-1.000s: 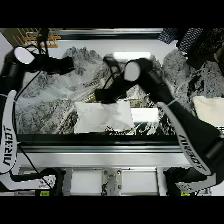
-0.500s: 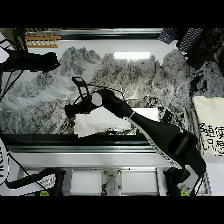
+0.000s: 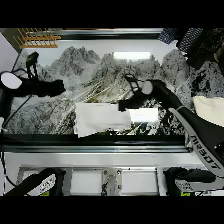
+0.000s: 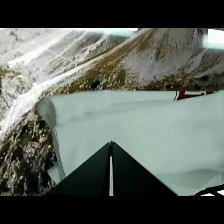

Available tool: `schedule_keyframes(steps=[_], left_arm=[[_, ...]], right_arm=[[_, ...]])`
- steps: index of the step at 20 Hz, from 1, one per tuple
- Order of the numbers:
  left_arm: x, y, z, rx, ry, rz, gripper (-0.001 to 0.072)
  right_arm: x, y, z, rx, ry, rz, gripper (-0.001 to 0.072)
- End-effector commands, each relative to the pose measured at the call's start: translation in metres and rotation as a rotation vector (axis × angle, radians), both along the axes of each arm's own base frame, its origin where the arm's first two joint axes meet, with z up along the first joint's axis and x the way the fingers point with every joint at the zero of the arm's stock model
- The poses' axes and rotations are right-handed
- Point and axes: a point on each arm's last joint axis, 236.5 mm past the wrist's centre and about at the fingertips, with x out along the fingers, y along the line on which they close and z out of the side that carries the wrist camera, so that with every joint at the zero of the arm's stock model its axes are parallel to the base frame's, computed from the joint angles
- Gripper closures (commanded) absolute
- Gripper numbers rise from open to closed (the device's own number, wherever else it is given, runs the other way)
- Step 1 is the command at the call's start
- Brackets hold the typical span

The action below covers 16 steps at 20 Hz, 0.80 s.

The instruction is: Fold the clothes and pants, and hang the long-sleeved shirts on hangers.

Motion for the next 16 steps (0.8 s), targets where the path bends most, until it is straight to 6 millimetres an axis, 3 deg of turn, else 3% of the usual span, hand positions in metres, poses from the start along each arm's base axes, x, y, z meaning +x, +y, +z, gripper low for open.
schedule_keyframes(steps=[1,4,7,13,14,15,16], left_arm=[[-0.036,-0.001,-0.039,-0.011,0.066,0.027,0.0700],[-0.048,-0.007,-0.047,-0.051,0.066,0.049,0.0700],[-0.054,-0.008,-0.047,-0.057,0.053,0.058,0.0700],[-0.048,-0.019,-0.038,-0.126,0.029,0.083,0.0700],[-0.046,-0.022,-0.037,-0.130,0.017,0.080,0.0700],[-0.046,-0.028,-0.036,-0.128,0.010,0.064,0.0700],[-0.047,-0.037,-0.035,-0.126,0.003,0.039,0.0700]], right_arm=[[-0.026,-0.054,-0.042,0.097,0.131,-0.190,0.0116],[-0.015,-0.036,-0.055,0.238,0.127,-0.256,0.0118],[-0.009,-0.002,-0.059,0.364,0.139,-0.255,0.0121],[-0.026,0.050,-0.065,0.449,0.167,-0.171,0.0144],[-0.025,0.054,-0.063,0.453,0.155,-0.152,0.0293],[-0.023,0.056,-0.060,0.458,0.140,-0.137,0.0491],[-0.020,0.057,-0.056,0.464,0.131,-0.135,0.0609]])
